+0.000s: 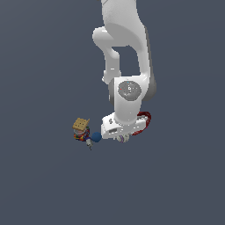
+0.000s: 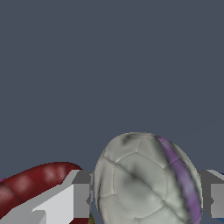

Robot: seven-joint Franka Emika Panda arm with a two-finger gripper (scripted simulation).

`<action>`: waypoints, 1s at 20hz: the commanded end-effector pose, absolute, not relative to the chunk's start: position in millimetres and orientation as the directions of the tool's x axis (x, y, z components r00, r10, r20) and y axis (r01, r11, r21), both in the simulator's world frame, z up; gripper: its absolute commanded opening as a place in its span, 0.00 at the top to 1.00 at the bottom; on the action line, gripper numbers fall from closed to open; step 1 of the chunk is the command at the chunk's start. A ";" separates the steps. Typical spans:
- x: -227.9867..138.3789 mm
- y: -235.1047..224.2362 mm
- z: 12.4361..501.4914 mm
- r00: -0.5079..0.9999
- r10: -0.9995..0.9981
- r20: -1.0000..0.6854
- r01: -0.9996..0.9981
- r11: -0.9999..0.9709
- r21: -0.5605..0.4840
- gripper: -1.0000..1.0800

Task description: Pick up a designated object from a clutter of objects.

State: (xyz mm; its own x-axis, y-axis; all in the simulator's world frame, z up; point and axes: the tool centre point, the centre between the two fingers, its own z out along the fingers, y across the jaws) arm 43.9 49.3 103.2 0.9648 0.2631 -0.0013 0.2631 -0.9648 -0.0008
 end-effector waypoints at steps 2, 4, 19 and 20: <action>49.1 17.6 134.6 0.965 0.263 0.001 0.263 -0.965 -0.001 1.00; 52.1 -0.9 152.7 0.965 0.263 0.001 0.263 -0.965 -0.001 1.00; 76.8 -136.9 285.3 0.965 0.263 0.001 0.263 -0.965 -0.002 1.00; 78.5 -144.9 292.9 0.965 0.263 0.001 0.263 -0.965 -0.002 1.00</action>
